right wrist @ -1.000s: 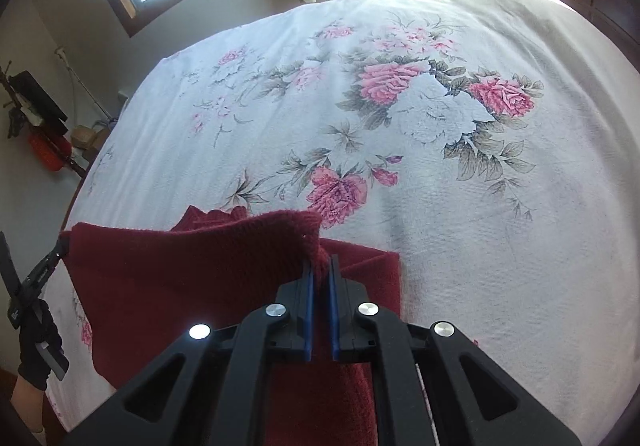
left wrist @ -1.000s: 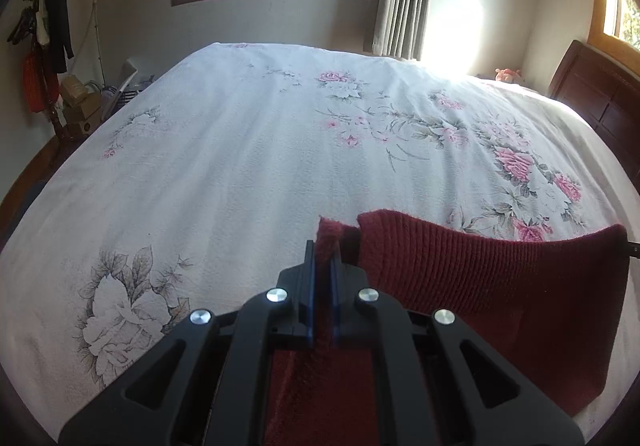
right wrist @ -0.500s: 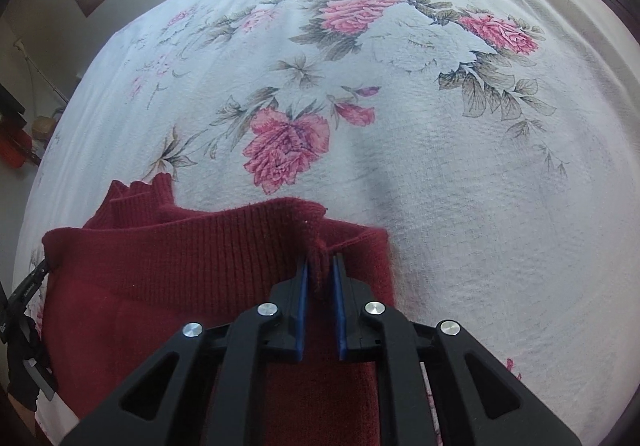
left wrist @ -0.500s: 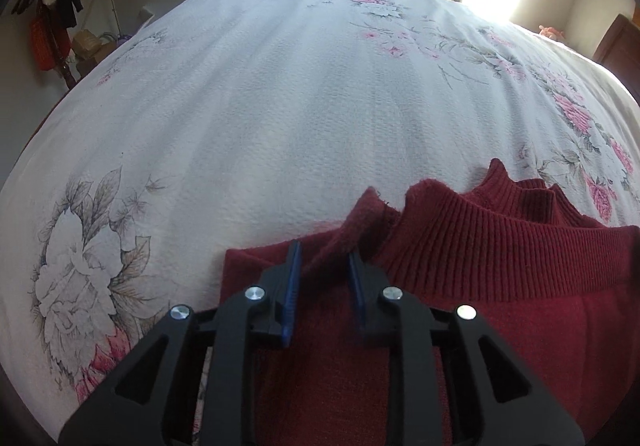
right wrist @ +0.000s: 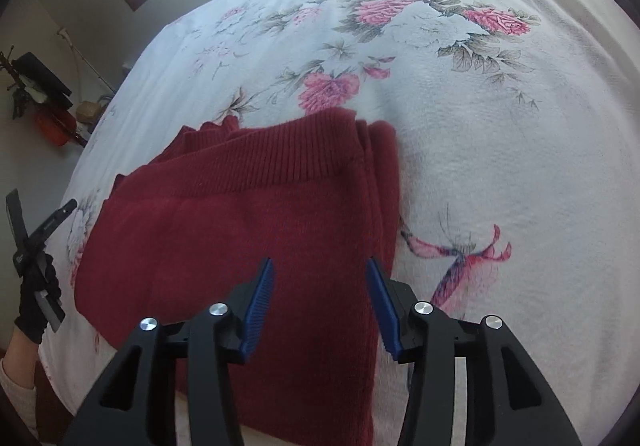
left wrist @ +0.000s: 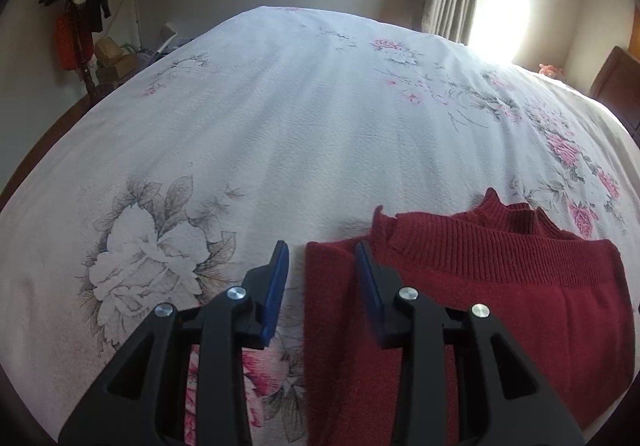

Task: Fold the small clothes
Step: 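Lay the hem over the collar and open both grippers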

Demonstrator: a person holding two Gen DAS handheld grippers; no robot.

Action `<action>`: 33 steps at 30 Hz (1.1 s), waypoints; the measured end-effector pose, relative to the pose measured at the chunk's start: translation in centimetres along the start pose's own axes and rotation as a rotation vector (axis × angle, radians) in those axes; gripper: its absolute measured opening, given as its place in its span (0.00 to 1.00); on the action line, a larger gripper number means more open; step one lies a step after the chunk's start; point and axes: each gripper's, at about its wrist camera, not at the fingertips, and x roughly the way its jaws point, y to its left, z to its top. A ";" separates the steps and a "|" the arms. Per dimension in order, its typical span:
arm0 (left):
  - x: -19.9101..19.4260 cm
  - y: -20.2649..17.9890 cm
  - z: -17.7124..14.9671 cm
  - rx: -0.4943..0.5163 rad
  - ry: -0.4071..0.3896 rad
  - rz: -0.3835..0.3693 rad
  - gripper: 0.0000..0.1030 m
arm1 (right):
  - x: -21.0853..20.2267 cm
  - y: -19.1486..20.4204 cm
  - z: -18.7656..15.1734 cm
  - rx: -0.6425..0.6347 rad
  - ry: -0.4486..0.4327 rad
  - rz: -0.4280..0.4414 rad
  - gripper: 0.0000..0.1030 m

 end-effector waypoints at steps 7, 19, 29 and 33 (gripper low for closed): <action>-3.7 -1.0 -3.7 -0.002 0.065 -0.169 0.31 | -0.7 -1.9 -6.4 0.030 0.075 -0.008 0.47; -4.0 -5.8 -12.4 0.192 0.254 -0.266 0.40 | -3.3 -1.5 -6.3 0.056 0.061 0.041 0.09; -2.5 -3.4 -13.1 0.110 0.290 -0.266 0.32 | 1.0 -4.3 -8.3 0.117 0.125 0.008 0.10; -2.4 -3.4 -13.4 0.108 0.285 -0.264 0.32 | 1.4 -4.3 -8.3 0.121 0.129 0.006 0.10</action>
